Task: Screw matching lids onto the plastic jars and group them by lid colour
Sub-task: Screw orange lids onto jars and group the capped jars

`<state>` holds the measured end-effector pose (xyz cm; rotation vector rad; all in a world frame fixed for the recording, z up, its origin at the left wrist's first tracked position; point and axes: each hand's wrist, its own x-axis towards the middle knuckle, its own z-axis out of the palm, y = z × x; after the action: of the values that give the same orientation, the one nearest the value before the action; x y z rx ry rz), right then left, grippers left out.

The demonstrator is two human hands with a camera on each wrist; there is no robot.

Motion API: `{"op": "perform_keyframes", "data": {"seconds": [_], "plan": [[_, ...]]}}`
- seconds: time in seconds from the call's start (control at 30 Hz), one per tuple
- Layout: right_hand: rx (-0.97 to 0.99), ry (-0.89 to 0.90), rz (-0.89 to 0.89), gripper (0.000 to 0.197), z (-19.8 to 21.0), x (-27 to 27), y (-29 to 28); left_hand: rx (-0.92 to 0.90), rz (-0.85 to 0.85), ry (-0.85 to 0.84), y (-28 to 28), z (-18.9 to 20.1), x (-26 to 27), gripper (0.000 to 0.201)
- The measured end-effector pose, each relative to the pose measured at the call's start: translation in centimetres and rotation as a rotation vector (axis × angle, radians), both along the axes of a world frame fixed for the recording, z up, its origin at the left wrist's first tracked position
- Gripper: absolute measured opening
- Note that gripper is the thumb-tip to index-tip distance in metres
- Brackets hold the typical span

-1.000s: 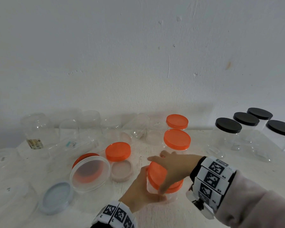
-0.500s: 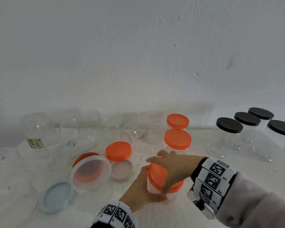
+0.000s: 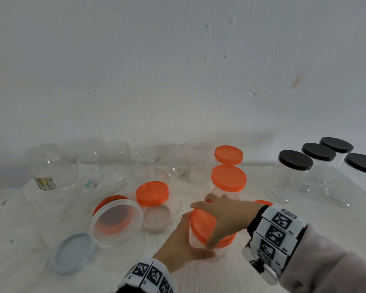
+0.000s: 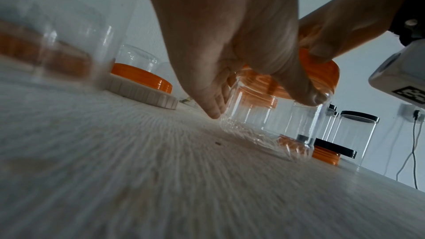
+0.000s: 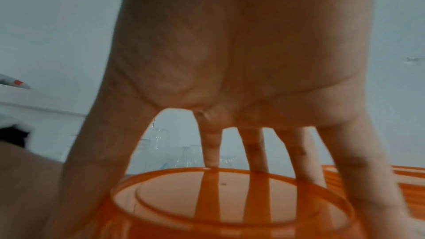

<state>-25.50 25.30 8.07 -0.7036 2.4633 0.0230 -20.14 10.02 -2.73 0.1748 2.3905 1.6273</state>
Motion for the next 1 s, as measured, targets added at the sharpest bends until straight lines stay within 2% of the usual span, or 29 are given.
{"op": "perform_keyframes", "data": {"seconds": [0.23, 0.33, 0.5, 0.67, 0.83, 1.0], "plan": [[-0.038, 0.107, -0.084, 0.11, -1.4, 0.5, 0.2, 0.033, -0.025, 0.001, -0.1, -0.1, 0.0, 0.107], [-0.048, 0.095, -0.101, 0.111, -1.5, 0.5, 0.3, 0.03, -0.029, -0.004, -0.1, 0.0, 0.0, 0.106], [-0.067, 0.065, -0.01, 0.096, -1.1, 0.6, 0.1, 0.016, -0.015, 0.008, 0.0, 0.1, 0.1, 0.105], [-0.022, 0.22, -0.063, 0.091, -2.0, 1.4, -0.9, 0.01, -0.032, 0.003, -0.1, 0.2, 0.1, 0.105], [0.02, 0.042, -0.014, 0.102, -0.3, 0.5, 0.2, 0.011, -0.029, 0.005, -0.1, 0.1, 0.1, 0.102], [-0.037, 0.116, -0.008, 0.095, -0.6, 0.8, 0.2, 0.031, -0.031, -0.001, -0.1, 0.1, 0.0, 0.104]]}}
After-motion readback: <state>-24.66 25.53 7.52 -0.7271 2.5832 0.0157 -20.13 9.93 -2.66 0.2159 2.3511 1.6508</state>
